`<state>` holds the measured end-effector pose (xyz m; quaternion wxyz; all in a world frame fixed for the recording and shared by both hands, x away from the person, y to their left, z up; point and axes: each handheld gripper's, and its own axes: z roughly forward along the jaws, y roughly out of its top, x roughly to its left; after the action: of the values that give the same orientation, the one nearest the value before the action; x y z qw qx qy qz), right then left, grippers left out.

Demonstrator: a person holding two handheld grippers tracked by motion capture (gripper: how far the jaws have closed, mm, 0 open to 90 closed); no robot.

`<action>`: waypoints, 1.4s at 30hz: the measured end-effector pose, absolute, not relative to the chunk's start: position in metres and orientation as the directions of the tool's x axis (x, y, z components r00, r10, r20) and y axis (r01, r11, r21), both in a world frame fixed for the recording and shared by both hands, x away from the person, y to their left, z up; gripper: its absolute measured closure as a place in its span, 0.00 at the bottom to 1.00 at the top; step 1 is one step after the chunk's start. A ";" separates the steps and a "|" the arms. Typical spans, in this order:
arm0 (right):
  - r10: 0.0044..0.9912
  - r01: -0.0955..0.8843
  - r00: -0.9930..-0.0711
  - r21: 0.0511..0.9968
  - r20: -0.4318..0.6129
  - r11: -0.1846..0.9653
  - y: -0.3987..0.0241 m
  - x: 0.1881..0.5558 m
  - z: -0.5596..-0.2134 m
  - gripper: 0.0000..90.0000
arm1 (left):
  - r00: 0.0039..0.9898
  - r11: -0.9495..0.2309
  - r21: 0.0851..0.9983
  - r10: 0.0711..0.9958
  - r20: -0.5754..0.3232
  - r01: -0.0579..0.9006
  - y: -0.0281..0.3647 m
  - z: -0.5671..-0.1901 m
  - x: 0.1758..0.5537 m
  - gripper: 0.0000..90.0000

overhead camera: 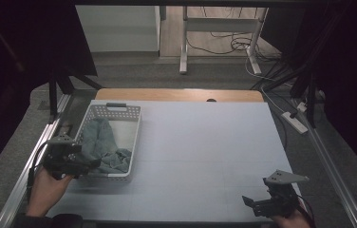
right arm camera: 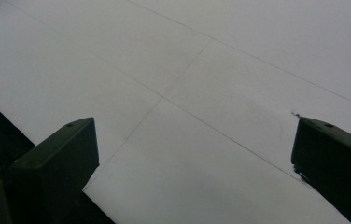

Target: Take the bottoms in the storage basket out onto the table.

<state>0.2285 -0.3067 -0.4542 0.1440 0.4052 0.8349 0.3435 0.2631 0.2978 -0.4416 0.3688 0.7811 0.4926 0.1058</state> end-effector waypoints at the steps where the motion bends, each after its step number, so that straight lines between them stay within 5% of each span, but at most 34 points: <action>1: 0.776 0.579 -0.630 0.689 0.038 0.436 -0.307 0.228 -0.454 0.01 | 0.488 -0.244 0.675 0.850 -0.197 0.696 0.298 -0.443 0.266 0.00; 15: 0.774 0.579 -0.633 0.684 0.034 0.444 -0.306 0.229 -0.454 0.01 | 0.442 -0.275 0.596 0.884 -0.152 0.754 0.300 -0.449 0.307 0.00; 42: 0.770 0.574 -0.638 0.685 0.030 0.449 -0.305 0.228 -0.454 0.01 | 0.535 -0.472 0.317 0.831 -0.153 0.823 0.264 -0.492 0.371 0.00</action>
<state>0.2281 -0.3055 -0.4544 0.1442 0.4004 0.8389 0.3395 0.3706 0.2645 -0.4917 0.1782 0.8579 0.4818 0.0112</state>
